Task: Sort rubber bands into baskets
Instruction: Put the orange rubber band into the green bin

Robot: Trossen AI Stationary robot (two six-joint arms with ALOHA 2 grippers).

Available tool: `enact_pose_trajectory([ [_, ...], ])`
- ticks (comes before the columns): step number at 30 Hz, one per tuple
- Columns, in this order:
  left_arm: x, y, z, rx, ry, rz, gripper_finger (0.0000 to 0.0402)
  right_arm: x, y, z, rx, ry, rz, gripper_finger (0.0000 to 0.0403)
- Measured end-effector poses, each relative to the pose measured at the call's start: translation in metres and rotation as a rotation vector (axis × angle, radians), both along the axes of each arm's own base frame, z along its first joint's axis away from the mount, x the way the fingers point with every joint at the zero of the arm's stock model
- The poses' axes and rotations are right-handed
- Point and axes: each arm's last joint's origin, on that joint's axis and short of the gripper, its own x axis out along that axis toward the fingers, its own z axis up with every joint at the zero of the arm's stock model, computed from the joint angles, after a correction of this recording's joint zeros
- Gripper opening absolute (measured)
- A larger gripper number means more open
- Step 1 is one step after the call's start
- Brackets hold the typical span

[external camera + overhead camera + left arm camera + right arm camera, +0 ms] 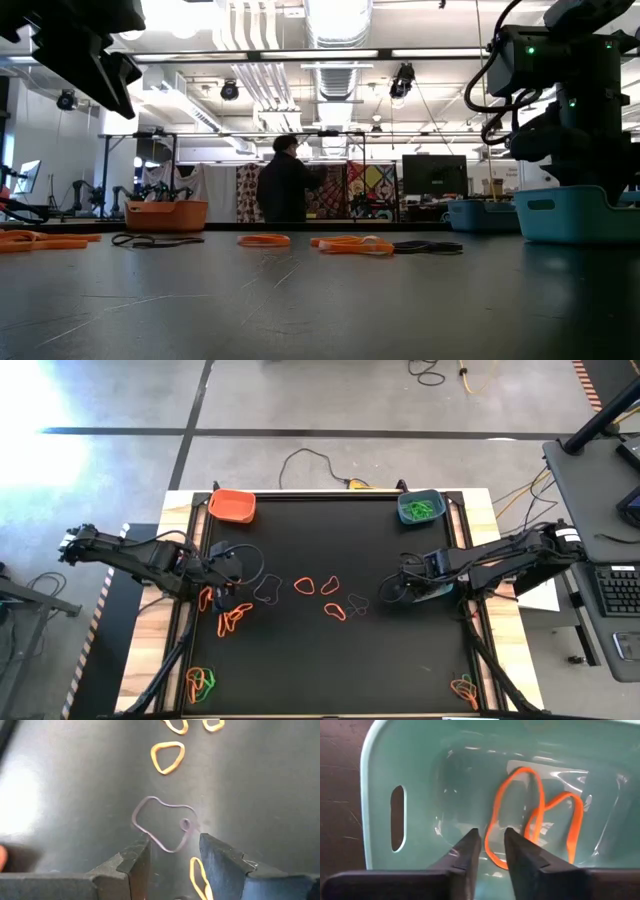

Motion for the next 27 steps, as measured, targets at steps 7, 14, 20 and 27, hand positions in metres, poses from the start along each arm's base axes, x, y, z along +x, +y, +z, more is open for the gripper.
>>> enact_pose_trajectory([
  [7,0.000,0.001,0.008,0.049,-0.022,0.005,0.0153,0.004,0.000,0.033,-0.019,0.071,0.094,0.0146],
  [14,0.000,0.001,0.015,0.138,-0.021,-0.116,0.0153,0.028,-0.005,0.098,-0.208,-0.065,0.176,0.0154],
  [20,0.001,0.001,0.016,0.181,-0.015,-0.171,0.0153,0.082,-0.003,0.126,-0.367,-0.455,0.370,0.0144],
  [27,0.002,0.001,0.017,0.392,0.023,-0.438,0.0153,0.171,0.002,0.092,-0.441,-0.661,0.616,0.0141],
])
